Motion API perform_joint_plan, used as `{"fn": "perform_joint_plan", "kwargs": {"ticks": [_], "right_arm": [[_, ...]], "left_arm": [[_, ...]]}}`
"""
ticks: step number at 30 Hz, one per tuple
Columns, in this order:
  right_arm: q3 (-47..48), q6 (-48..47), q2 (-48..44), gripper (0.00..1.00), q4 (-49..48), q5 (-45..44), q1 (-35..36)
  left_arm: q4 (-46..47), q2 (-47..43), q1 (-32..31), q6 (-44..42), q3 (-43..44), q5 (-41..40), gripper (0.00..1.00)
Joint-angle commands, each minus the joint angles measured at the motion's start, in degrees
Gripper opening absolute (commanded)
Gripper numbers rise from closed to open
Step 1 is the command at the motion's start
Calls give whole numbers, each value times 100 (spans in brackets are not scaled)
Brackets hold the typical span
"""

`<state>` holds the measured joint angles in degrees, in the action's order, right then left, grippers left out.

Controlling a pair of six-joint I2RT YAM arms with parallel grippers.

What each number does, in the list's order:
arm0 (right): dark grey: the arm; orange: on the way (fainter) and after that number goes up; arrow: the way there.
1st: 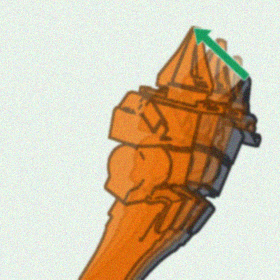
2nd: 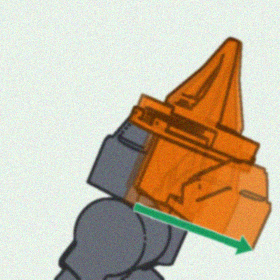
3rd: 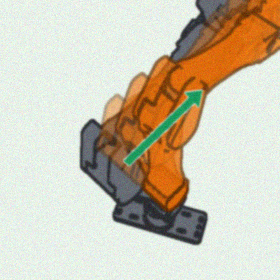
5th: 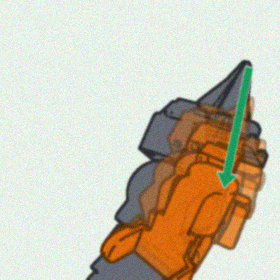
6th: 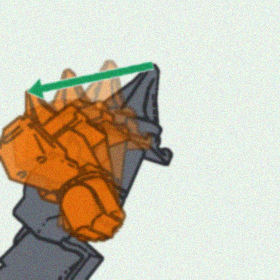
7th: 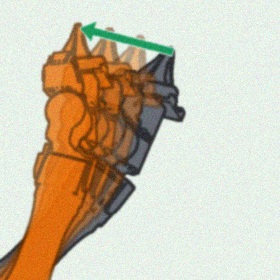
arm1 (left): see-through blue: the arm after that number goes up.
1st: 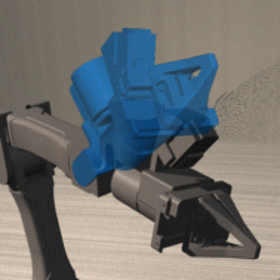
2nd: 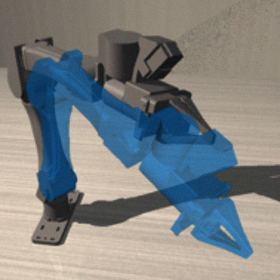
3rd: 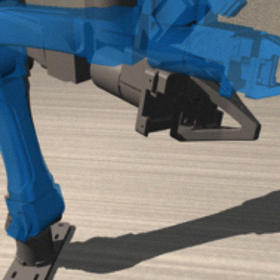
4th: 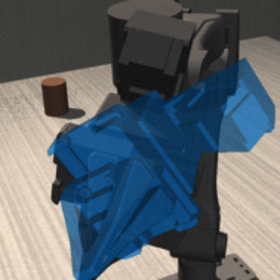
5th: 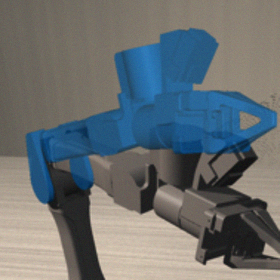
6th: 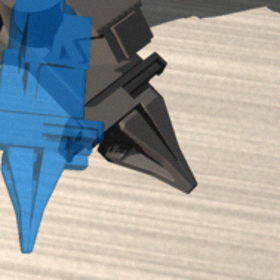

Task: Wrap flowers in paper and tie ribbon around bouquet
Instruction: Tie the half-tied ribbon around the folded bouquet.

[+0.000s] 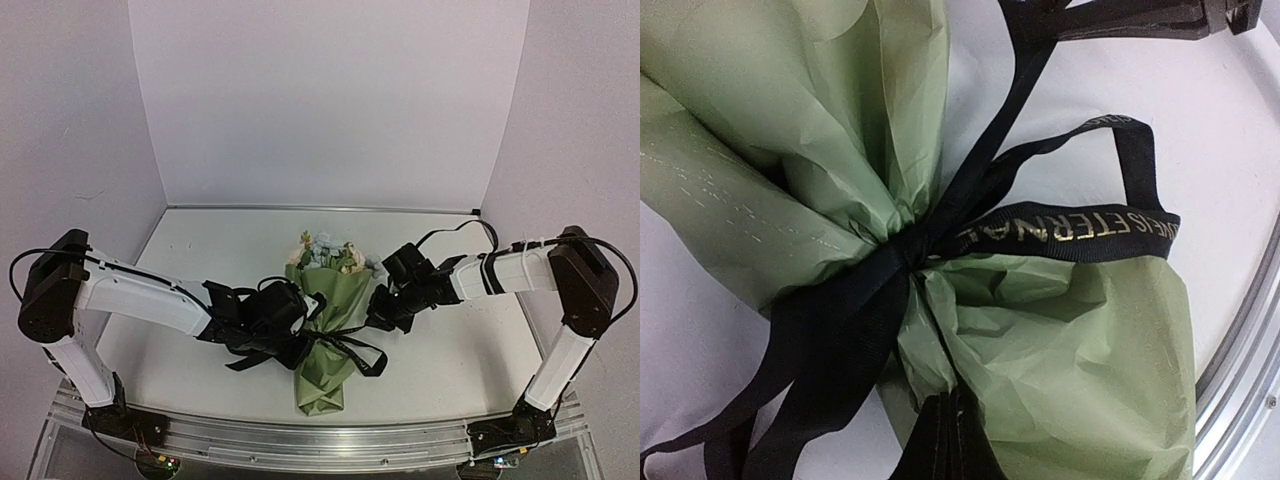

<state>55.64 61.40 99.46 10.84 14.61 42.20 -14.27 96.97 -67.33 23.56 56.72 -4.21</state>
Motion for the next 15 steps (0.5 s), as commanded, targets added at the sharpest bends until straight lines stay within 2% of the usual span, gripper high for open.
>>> {"fn": "perform_joint_plan", "kwargs": {"ticks": [1,15], "right_arm": [[-158,-185,-309,0,177,-187,-223],[-426,-362,-477,0,300,-213,-587]], "left_arm": [[-93,-228,19,94,-131,21,0],[-84,-292,18,170,-221,39,0]]}}
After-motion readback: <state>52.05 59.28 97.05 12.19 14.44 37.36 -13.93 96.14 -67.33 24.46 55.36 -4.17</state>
